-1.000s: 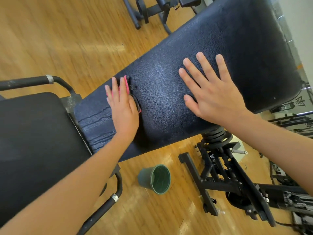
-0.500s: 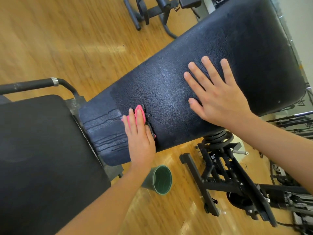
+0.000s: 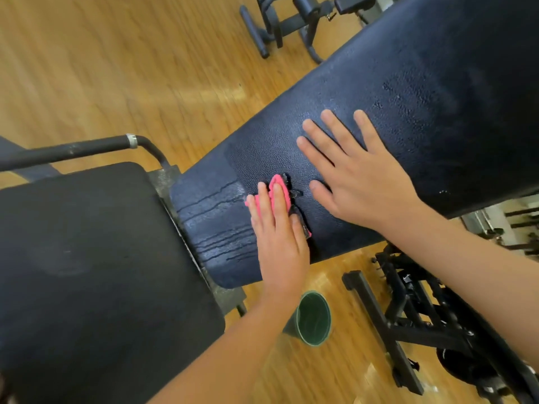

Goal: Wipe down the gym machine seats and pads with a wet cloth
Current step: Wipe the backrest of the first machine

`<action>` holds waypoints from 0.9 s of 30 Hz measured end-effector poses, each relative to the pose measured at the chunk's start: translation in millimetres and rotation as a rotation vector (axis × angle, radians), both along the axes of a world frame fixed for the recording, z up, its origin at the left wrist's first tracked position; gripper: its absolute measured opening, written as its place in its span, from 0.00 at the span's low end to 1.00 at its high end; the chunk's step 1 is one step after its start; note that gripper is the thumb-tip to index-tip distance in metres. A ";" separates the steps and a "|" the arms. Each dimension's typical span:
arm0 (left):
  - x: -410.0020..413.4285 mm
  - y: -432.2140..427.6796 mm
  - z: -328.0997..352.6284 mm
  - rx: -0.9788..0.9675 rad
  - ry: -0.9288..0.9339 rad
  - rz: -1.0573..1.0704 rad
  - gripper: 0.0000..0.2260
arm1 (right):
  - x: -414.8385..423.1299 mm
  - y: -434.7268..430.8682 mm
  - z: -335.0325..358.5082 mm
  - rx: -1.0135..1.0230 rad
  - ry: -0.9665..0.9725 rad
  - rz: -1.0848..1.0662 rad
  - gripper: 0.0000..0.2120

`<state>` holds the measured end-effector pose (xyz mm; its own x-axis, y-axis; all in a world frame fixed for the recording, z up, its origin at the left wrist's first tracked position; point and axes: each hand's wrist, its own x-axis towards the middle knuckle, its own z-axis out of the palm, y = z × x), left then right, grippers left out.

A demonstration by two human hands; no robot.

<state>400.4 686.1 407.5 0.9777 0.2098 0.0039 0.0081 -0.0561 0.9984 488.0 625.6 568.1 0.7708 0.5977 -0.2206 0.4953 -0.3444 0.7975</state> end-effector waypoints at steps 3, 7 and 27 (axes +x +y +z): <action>-27.0 -13.5 10.2 -0.080 0.086 -0.009 0.27 | -0.1 1.0 -0.6 0.002 -0.002 -0.013 0.32; -37.6 -19.0 9.0 -0.091 0.110 -0.024 0.27 | -0.4 0.2 1.0 -0.017 0.005 -0.019 0.32; 42.0 30.6 -9.9 0.011 0.063 0.055 0.27 | -0.6 3.9 -0.5 -0.039 0.021 -0.019 0.35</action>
